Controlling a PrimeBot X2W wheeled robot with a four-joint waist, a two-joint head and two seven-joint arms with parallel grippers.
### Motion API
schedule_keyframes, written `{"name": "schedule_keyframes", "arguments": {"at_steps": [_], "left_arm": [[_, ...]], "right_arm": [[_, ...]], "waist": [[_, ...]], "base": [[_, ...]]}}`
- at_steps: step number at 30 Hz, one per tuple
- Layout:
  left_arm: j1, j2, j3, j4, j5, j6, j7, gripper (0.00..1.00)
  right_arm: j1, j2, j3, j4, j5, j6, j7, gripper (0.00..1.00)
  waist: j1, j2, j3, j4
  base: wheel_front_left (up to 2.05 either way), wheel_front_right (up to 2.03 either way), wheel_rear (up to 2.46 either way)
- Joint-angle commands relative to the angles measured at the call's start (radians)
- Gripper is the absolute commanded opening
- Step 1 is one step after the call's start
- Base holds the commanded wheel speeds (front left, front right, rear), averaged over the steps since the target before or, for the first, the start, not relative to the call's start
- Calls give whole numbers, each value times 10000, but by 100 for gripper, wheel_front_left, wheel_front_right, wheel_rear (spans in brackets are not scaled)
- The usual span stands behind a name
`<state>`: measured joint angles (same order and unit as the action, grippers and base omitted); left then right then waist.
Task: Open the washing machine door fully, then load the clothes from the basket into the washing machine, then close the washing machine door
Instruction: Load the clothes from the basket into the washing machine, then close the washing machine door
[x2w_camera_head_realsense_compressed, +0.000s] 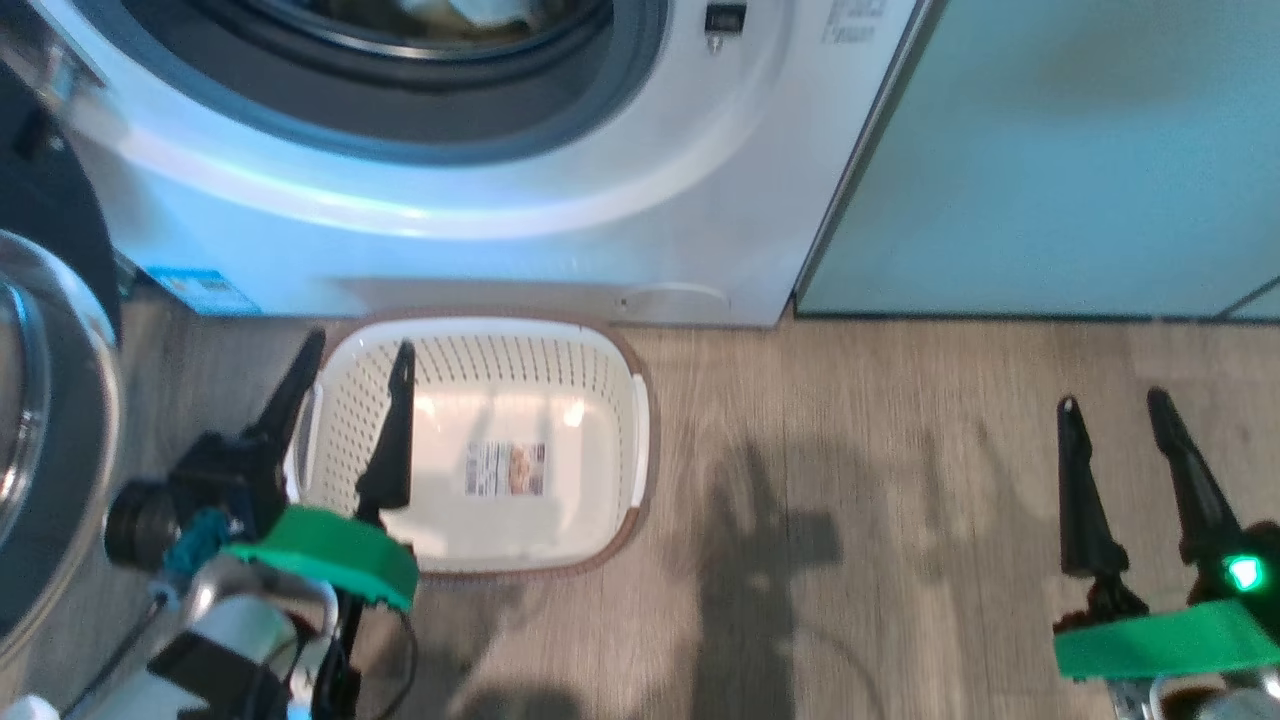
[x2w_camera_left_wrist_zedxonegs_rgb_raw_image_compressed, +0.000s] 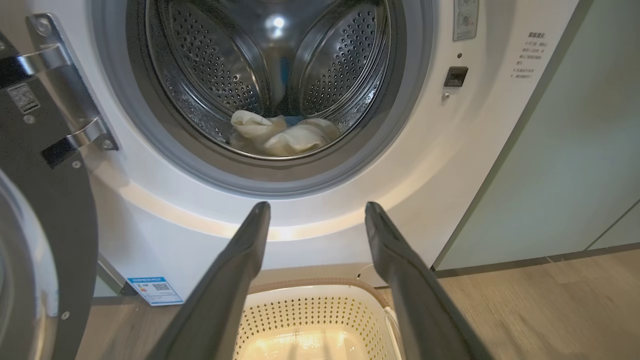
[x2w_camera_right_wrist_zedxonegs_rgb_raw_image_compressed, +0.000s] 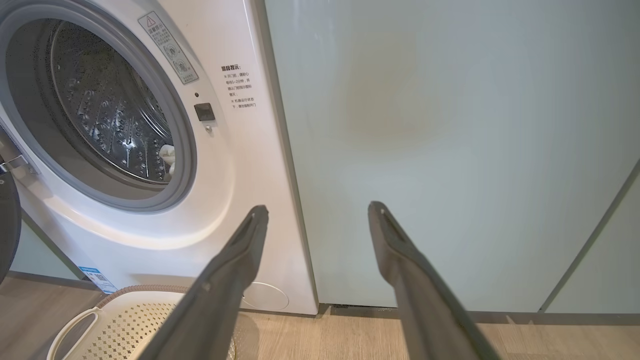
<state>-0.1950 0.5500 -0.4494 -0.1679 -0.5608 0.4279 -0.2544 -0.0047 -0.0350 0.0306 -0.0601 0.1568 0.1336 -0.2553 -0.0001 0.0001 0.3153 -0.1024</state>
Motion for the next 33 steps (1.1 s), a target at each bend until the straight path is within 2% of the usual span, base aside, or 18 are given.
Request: {"name": "schedule_keyframes", "arguments": {"at_steps": [1,6,16,33], "left_arm": [[-40,195,557,-149,-69,1033,-65,100],[624,-23,608,-26,-36,813,-71,100],[1707,-325,774,94,115,638,-73,100],[2027,-621,760,265,270,425,-74,100]], "right_arm": [[141,-152,120,-245,-69,-29,-65,100],[536,-152,169,-175,-154,-29,-65,100],[1253,-152,362,-77,-168,-29,21,100],[1479,-152,300,-311,-256,-29,308,100]], "waist": [[1,-1,-635,54],[1,-1,-1350,-61],[1,-1,-2445,-165],[1,-1,-2880,-86]], "base": [[0,0,0],[0,0,0],[0,0,0],[0,0,0]]}}
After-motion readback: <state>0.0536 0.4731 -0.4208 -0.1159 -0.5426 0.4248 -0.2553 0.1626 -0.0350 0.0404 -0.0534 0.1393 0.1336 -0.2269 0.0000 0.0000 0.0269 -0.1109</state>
